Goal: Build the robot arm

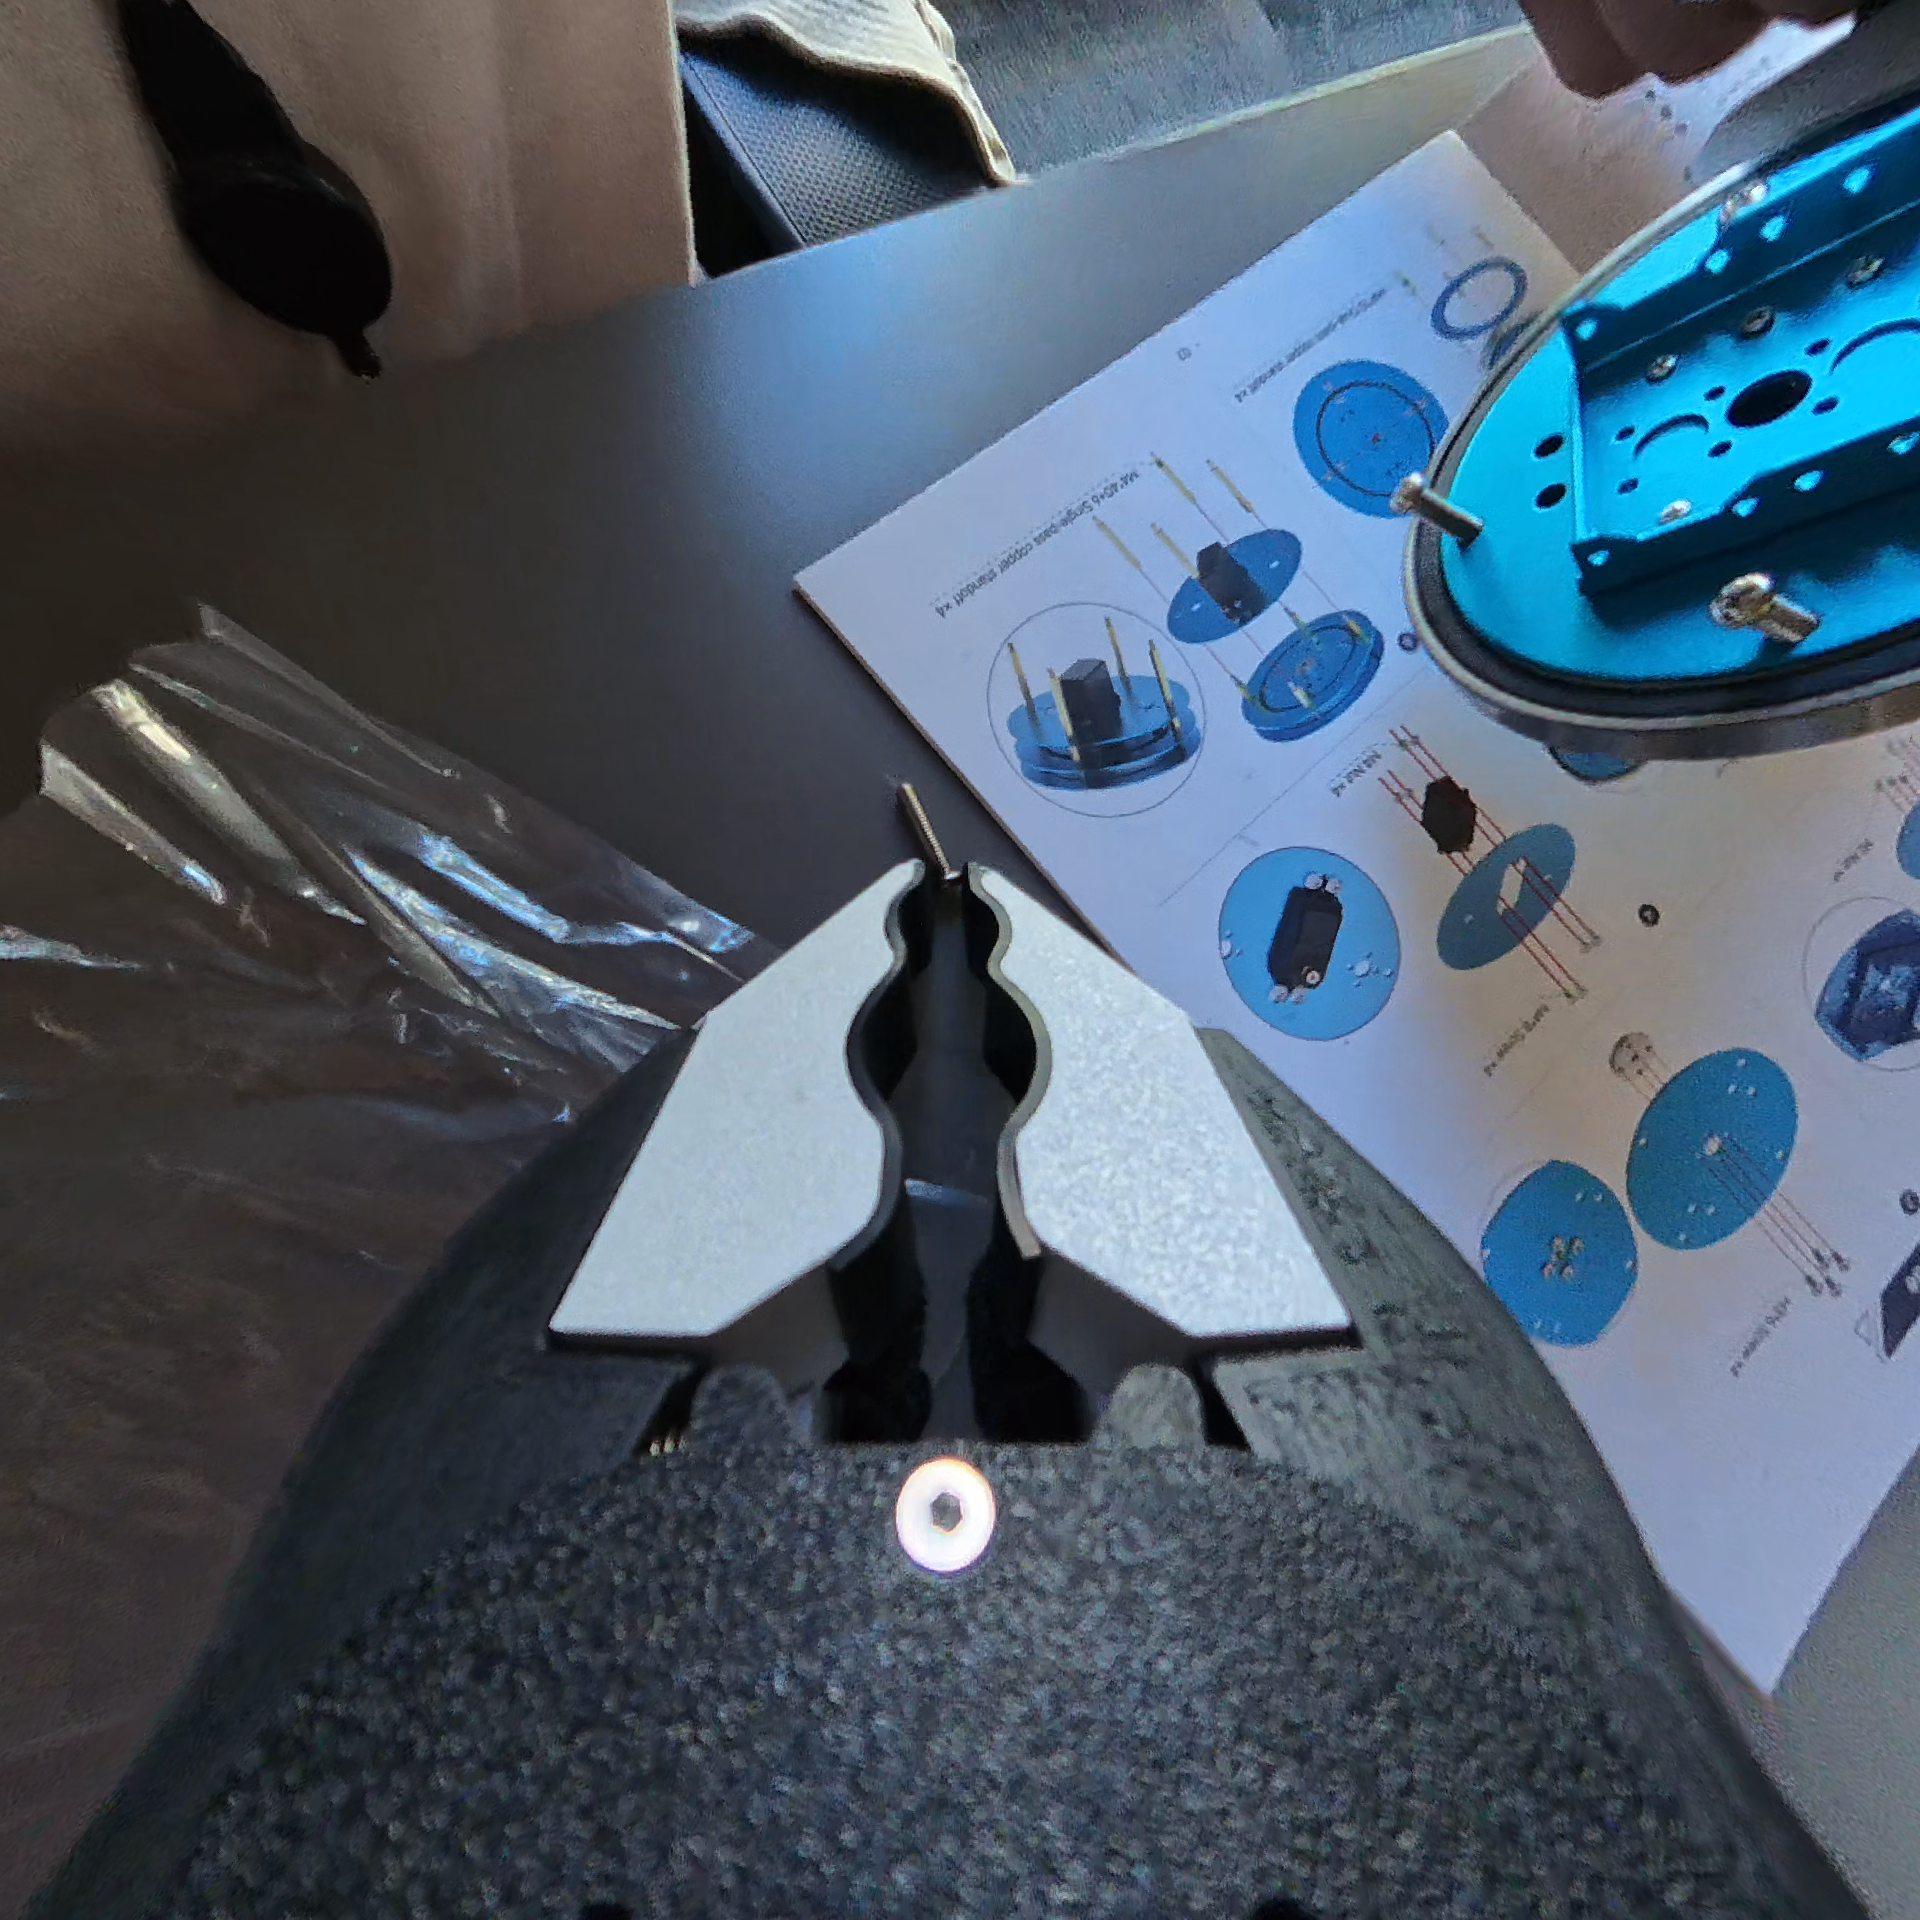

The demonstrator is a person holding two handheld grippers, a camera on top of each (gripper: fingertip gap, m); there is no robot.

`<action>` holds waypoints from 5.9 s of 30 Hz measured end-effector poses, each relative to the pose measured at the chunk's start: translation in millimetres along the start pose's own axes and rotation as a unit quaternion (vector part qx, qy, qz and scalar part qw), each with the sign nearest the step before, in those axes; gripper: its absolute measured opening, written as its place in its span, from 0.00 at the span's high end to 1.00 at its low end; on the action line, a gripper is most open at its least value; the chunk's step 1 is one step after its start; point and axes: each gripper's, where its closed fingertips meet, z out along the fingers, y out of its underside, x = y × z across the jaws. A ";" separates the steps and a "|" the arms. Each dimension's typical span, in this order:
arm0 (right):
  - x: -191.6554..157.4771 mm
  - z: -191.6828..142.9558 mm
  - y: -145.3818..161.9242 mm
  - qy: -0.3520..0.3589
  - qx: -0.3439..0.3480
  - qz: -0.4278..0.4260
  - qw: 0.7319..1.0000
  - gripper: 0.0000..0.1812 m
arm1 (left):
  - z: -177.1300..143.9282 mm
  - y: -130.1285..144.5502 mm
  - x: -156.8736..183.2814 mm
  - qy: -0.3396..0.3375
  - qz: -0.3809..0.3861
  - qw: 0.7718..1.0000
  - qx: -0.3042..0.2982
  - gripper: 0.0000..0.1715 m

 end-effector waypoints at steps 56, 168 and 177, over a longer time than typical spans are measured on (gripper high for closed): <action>-113.7 -74.7 50.1 0.427 -0.046 0.441 0.788 0.93 | 180.4 3.1 85.2 0.126 0.167 0.972 -0.112 0.91; -62.9 -140.2 29.0 0.534 0.141 0.567 0.611 0.98 | 210.9 28.0 93.8 0.042 0.234 0.962 -0.136 0.91; -65.0 -143.6 30.7 0.535 0.114 0.577 0.607 0.98 | 212.4 28.0 94.5 0.026 0.233 0.962 -0.139 0.91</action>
